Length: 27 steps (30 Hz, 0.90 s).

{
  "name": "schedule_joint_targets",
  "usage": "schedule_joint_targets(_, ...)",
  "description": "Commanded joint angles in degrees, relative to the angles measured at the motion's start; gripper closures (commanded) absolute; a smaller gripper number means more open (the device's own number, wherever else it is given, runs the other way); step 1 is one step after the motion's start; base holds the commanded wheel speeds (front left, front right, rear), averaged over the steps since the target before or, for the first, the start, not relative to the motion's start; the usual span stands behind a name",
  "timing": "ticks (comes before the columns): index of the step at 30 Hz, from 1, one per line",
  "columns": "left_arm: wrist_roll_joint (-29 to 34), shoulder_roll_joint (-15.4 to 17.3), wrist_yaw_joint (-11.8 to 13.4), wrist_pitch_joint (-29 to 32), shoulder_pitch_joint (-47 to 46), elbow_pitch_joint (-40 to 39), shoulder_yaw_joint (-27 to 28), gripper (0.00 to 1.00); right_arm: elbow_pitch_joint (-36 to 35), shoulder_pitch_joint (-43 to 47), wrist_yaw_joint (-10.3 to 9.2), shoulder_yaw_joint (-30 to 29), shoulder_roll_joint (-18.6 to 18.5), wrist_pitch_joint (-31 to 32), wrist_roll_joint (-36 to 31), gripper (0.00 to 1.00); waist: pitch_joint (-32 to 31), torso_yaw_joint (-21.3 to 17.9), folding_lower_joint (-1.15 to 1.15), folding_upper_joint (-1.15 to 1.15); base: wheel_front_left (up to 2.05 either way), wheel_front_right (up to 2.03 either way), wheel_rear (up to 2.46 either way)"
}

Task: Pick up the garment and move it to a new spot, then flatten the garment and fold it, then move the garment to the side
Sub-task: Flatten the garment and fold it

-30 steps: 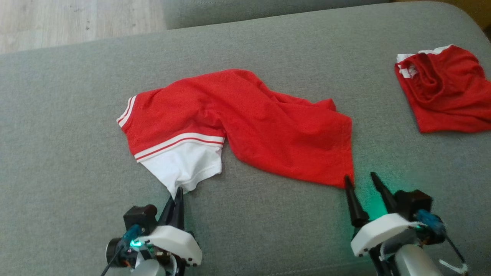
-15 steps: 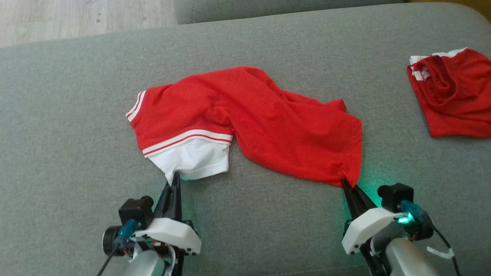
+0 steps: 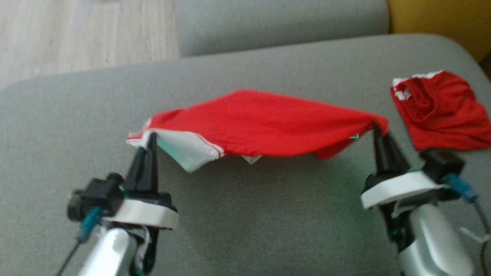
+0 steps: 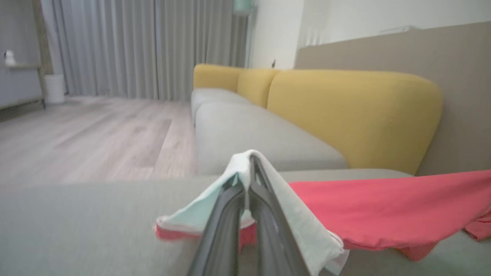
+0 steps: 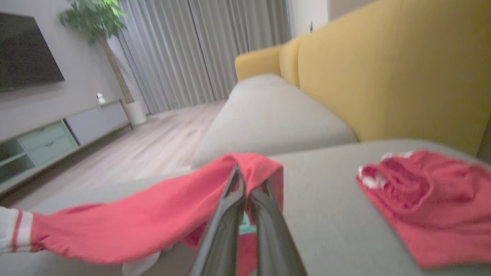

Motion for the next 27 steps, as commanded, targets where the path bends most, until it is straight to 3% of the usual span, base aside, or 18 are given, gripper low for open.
schedule_joint_targets(1,0.9,2.3,0.4,0.6,-3.6,-4.9,2.6,1.0,-4.8,-1.5,0.17,0.2,-0.2,0.7,-0.6,1.0,-2.9,0.2,0.0,0.0,0.0,0.0,0.0)
schedule_joint_targets(9,5.7,11.5,1.8,9.5,-8.8,-26.7,5.5,1.0,-27.7,0.2,0.17,-4.5,-0.2,8.1,-3.3,1.0,-6.5,0.0,0.0,0.0,0.0,0.0,0.0)
schedule_joint_targets(15,7.7,16.4,1.0,16.8,-16.4,-39.0,7.7,1.0,-42.8,0.2,0.17,-7.6,-0.2,14.2,-5.8,1.0,-7.2,-0.3,0.0,0.0,0.0,0.0,0.0)
schedule_joint_targets(21,7.9,18.9,-1.8,22.4,-24.0,-41.1,7.0,1.0,-51.2,-0.4,0.17,-9.0,-0.2,19.6,-6.6,1.0,-5.9,-0.6,0.0,0.0,0.0,0.0,0.0)
schedule_joint_targets(27,6.1,18.3,-5.5,24.0,-30.5,-35.4,4.4,1.0,-47.6,-4.0,0.17,-9.4,-0.2,21.9,-7.7,1.0,-1.7,-0.6,0.0,0.0,0.0,0.0,0.0)
